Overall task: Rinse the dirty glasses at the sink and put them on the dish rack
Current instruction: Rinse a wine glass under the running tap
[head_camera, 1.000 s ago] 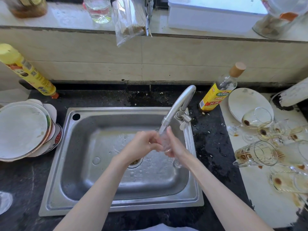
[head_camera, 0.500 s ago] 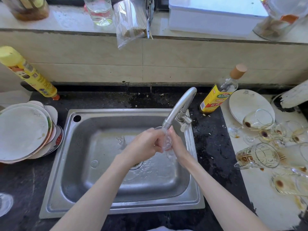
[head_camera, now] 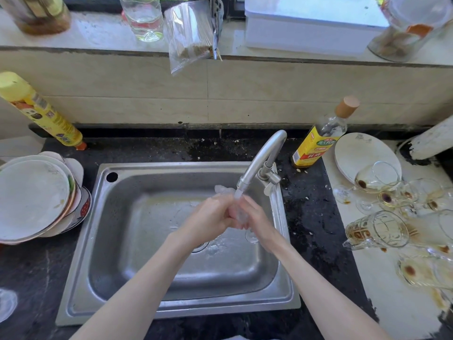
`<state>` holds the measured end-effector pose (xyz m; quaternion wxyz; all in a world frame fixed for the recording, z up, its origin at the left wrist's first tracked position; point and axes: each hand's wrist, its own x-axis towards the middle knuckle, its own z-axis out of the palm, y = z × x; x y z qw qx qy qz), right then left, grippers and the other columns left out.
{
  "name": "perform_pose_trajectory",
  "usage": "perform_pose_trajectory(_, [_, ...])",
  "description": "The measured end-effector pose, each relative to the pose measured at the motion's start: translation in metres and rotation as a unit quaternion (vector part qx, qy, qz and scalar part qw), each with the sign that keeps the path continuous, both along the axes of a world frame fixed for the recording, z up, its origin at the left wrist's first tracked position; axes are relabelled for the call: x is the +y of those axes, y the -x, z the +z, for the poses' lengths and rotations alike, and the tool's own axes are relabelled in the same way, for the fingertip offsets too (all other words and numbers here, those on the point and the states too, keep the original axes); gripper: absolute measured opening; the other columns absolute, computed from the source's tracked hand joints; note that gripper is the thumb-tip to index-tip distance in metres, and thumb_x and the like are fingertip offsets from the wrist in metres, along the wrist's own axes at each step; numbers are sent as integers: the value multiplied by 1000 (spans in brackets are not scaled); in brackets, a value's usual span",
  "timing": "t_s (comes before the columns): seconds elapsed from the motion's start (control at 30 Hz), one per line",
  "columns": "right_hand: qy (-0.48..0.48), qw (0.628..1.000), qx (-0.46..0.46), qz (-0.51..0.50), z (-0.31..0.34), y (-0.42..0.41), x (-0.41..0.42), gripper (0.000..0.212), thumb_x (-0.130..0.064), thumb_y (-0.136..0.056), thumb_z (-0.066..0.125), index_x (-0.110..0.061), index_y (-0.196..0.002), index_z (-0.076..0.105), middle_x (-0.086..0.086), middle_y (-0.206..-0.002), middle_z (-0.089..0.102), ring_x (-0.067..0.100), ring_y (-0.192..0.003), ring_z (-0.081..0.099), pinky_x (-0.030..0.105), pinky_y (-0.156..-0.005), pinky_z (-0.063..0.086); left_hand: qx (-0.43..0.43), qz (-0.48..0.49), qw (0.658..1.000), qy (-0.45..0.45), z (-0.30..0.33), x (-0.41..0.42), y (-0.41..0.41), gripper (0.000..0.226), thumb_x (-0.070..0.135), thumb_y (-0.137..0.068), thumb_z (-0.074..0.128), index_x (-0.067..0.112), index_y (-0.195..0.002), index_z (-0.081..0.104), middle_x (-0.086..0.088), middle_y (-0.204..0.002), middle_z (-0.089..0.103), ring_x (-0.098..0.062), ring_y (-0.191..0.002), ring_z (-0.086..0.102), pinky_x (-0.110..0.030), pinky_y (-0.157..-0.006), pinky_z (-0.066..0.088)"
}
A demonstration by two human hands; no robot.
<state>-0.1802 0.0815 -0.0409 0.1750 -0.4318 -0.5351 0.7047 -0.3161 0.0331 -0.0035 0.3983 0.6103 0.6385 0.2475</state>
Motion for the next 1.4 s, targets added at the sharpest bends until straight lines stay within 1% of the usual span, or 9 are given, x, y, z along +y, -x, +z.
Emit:
perform_pose_trajectory(0.1, [35,999,-7,-9,1,1,1,51,-62,-91,34,-24,-96,67,12,-96,69,23,-83,64,39,-76,50,46,-130,989,50,6,3,5,19,13,-80,70,32,-84,69,21,-78,61,-4,-81,58,-26,-80,46])
perform_pose_trajectory(0.17, [44,999,-21,6,2,0,2,60,-63,-93,23,-26,-85,70,29,-88,61,36,-71,57,38,-63,47,72,-177,979,68,6,6,10,25,11,-81,68,34,-90,71,13,-84,69,-6,-82,61,-28,-82,47])
perform_pose_trajectory(0.37, [12,1000,-13,7,-6,-4,1,56,-67,-79,42,-22,-109,56,-5,-75,54,9,-56,42,18,-50,30,-19,10,1000,3,3,2,0,18,8,-74,74,16,-72,58,13,-64,52,1,-60,48,-22,-61,41])
perform_pose_trajectory(0.57, [74,996,-32,37,-8,-10,-1,64,-65,-91,16,-28,-81,68,6,-51,39,9,-37,18,17,-37,12,24,-159,981,109,-2,4,14,38,-16,-78,52,16,-84,72,10,-85,70,13,-74,59,-6,-69,45])
perform_pose_trajectory(0.73, [27,998,-37,42,-2,-7,0,45,-56,-89,28,-24,-106,54,-3,-67,46,8,-53,35,17,-47,27,3,2,999,45,-4,5,10,33,2,-74,74,24,-63,52,12,-65,55,8,-58,50,-7,-59,37])
perform_pose_trajectory(0.83, [33,996,-75,19,1,-2,2,45,-53,-95,27,-21,-101,58,-3,-74,57,7,-56,46,17,-49,35,-1,-61,997,56,-1,1,8,18,9,-78,71,25,-76,64,11,-77,65,12,-68,53,-5,-67,37])
perform_pose_trajectory(1.0, [90,991,-90,38,-3,-2,2,78,-67,-89,23,-2,-111,60,34,-84,56,23,-69,48,24,-54,36,59,-152,981,108,10,5,8,20,9,-80,69,25,-91,75,6,-83,71,-5,-77,60,-18,-77,48])
perform_pose_trajectory(1.17, [47,998,-19,24,-6,-4,3,55,-62,-86,40,-13,-102,60,10,-78,54,12,-56,42,25,-49,25,0,-2,1000,29,1,0,4,15,15,-74,76,15,-73,61,14,-67,59,-8,-66,56,-30,-69,48])
perform_pose_trajectory(1.4, [110,991,-58,53,-3,-8,9,72,-79,-78,23,-17,-75,60,-2,-47,40,8,-39,24,22,-45,10,59,-134,988,56,-1,4,13,16,5,-78,70,20,-78,72,12,-85,69,3,-77,58,-19,-76,47])
